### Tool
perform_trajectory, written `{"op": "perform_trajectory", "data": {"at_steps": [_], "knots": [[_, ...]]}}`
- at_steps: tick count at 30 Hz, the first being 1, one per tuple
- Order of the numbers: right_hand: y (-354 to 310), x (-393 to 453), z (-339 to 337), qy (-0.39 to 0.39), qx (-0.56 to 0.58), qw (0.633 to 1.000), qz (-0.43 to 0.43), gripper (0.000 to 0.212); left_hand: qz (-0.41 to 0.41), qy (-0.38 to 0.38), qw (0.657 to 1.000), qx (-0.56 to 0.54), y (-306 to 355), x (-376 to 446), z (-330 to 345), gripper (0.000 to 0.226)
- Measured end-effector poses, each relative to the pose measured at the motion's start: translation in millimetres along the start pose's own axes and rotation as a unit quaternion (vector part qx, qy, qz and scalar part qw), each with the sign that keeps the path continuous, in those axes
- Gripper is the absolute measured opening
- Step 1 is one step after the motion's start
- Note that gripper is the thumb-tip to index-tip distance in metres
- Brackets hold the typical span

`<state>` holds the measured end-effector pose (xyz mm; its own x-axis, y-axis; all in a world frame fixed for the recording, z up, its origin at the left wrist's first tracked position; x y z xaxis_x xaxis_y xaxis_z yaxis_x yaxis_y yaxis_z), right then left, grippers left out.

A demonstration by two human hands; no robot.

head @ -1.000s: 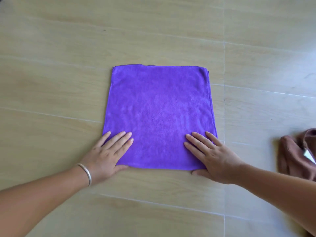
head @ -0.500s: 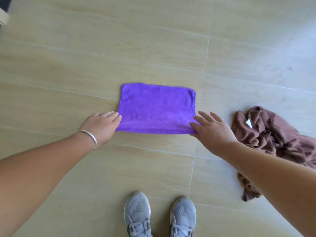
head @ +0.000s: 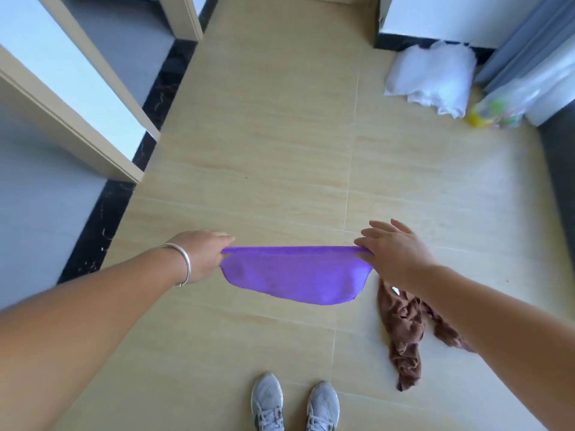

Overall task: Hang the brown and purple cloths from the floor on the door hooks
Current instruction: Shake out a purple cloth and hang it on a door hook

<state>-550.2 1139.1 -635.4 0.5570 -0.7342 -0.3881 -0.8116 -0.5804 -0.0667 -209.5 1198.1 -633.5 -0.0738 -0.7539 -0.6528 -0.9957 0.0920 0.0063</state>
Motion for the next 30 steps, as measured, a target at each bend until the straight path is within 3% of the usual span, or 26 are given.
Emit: {"op": "perform_trajectory", "data": {"at_steps": [12,15,17,20,30], "knots": [[8.6,-102.3,-310.1,0.128,0.007,0.992,0.019,0.041,-0.021,0.137,0.988,-0.067,9.3,-177.6,-278.7,0.054],[10.7,-123.8,-387.2,0.165,-0.01,0.986,0.021,0.041,-0.037,0.178,0.979,-0.095,10.5,-216.2,-343.2,0.044],[10.3,-141.6,-437.8,0.192,-0.022,0.981,0.023,0.04,-0.031,0.216,0.969,-0.113,13.2,-244.3,-386.0,0.022],[8.5,-170.8,-508.3,0.239,-0.049,0.969,0.026,0.039,-0.023,0.28,0.95,-0.136,18.3,-290.6,-445.8,0.022],[-3.1,-258.2,-655.0,0.328,-0.115,0.935,0.068,0.041,-0.013,0.385,0.92,-0.068,39.4,-419.0,-574.2,0.027]]}}
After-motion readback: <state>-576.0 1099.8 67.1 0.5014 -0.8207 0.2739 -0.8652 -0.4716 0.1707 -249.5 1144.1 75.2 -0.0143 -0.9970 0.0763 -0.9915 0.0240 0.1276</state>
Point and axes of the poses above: each hand's wrist, its own x-axis towards the middle knuckle, its own z-axis out of the palm, y = z × x, the point moved 4 cm from there along x, towards the middle knuckle, and after that the axes turned 3 degrees about -z, right-handed, at the moved point
